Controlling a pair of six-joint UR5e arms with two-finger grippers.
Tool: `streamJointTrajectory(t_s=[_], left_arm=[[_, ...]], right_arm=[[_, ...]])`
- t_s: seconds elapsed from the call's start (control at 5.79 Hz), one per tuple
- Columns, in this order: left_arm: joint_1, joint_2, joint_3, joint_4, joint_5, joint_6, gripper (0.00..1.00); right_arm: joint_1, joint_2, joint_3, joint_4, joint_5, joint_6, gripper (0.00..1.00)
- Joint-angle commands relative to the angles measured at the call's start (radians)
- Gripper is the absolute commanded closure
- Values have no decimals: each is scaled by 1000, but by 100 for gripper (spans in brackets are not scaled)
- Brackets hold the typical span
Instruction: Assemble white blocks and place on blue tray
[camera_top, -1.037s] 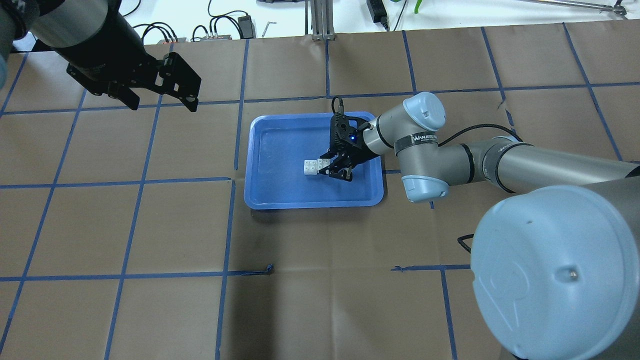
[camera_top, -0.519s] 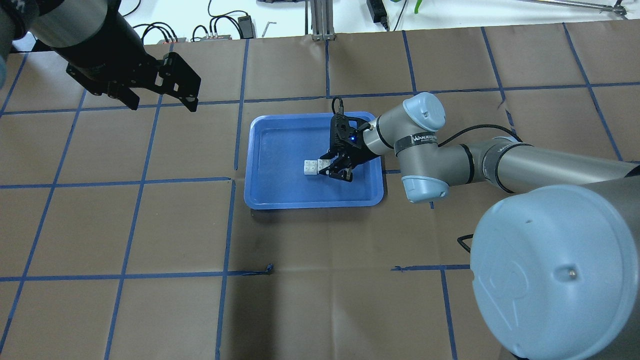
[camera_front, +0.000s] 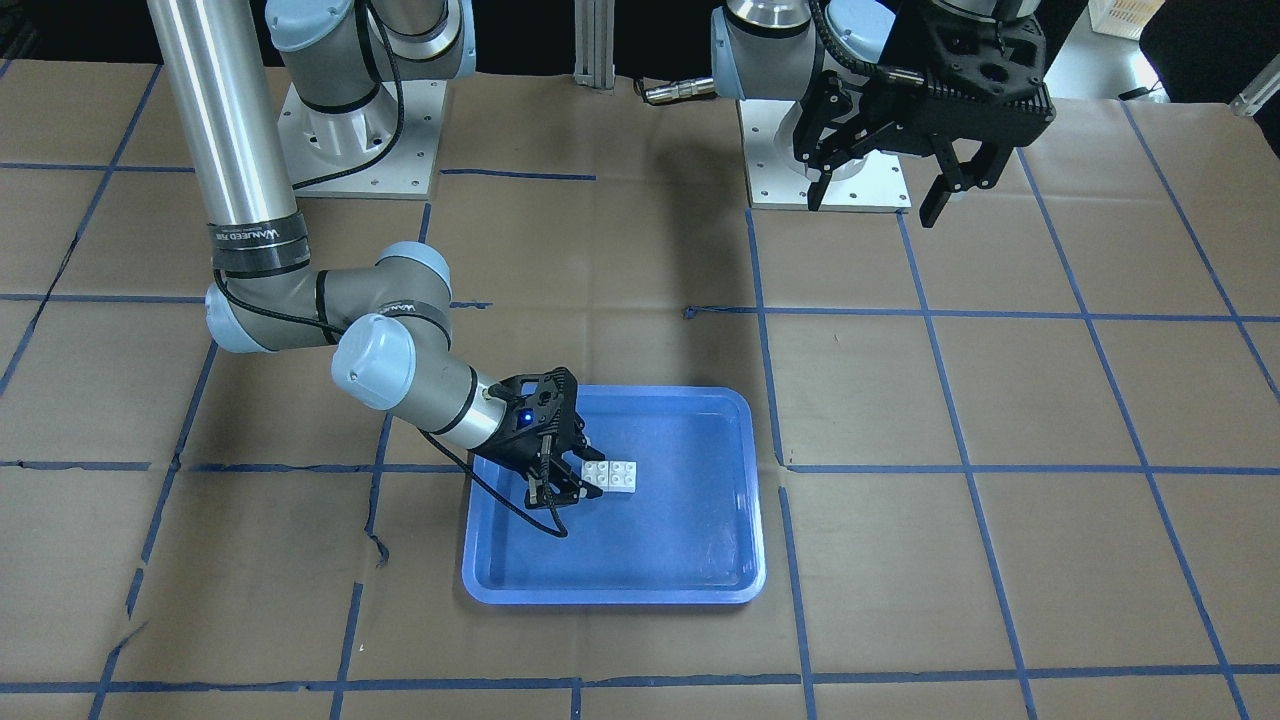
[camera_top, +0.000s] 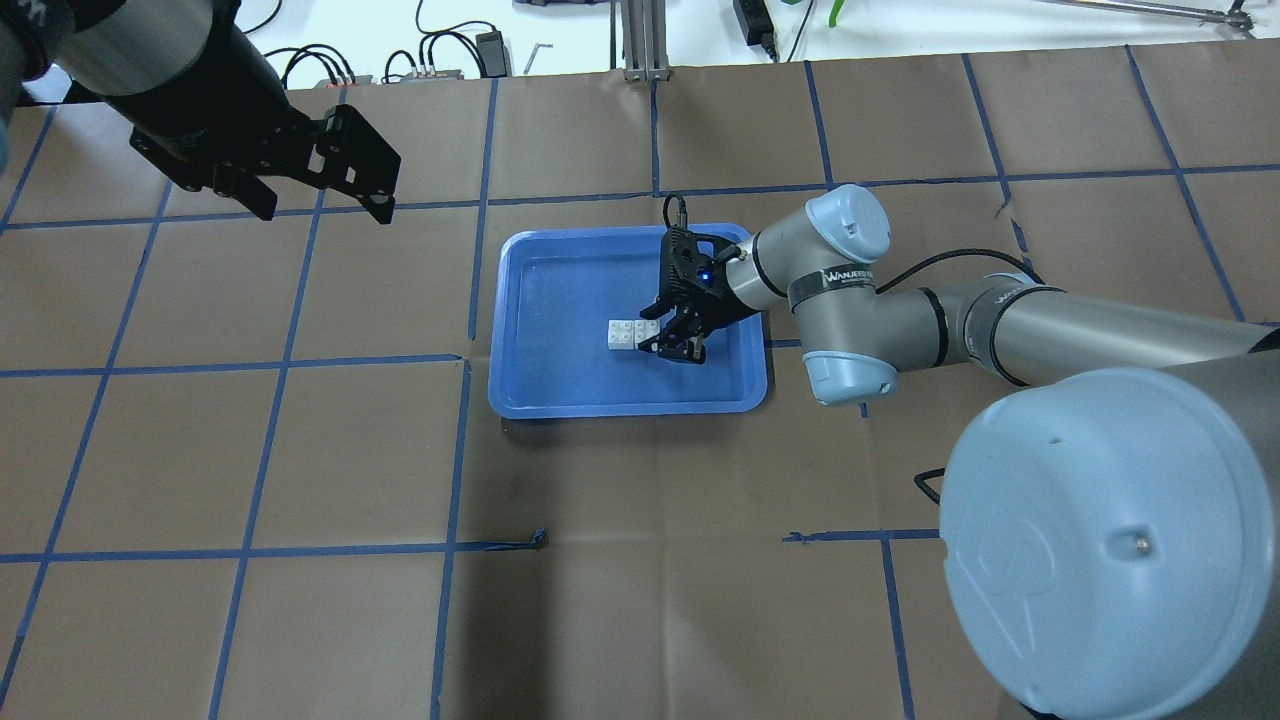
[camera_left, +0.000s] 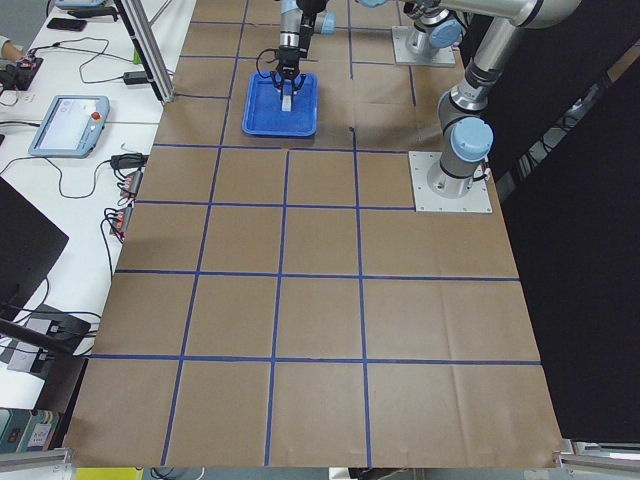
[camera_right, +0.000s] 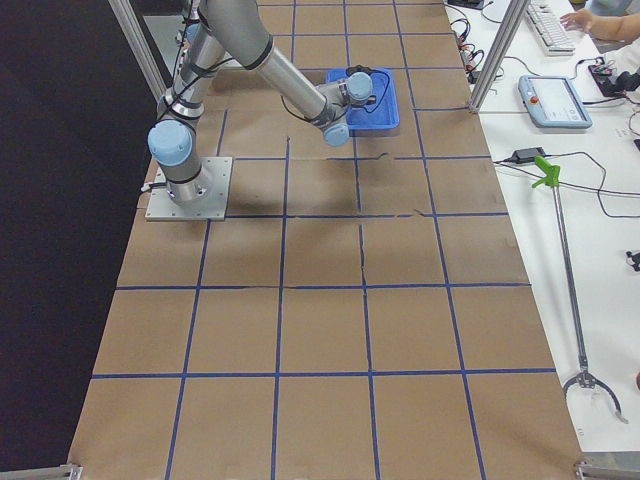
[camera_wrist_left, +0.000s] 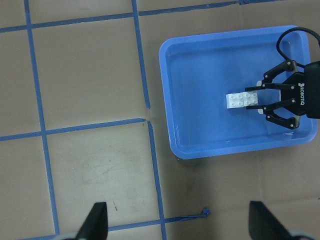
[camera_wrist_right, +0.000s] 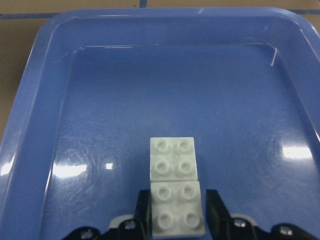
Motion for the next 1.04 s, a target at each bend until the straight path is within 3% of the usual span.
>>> streamJointTrajectory(t_s=[0.0, 0.35, 0.52, 0.69, 0.86], left_arm=[[2, 1, -1, 0, -1, 0, 1], [2, 2, -1, 0, 0, 0, 1], [2, 2, -3, 0, 0, 1, 1], [0, 2, -3, 0, 0, 1, 1], [0, 2, -3, 0, 0, 1, 1]], right_arm=[[0, 0, 0, 0, 6, 0, 39], [0, 0, 0, 0, 5, 2, 36], [0, 0, 0, 7, -6, 28, 12], [-1, -6, -2, 12, -12, 136, 1], [-2, -10, -2, 13, -56, 208, 0]])
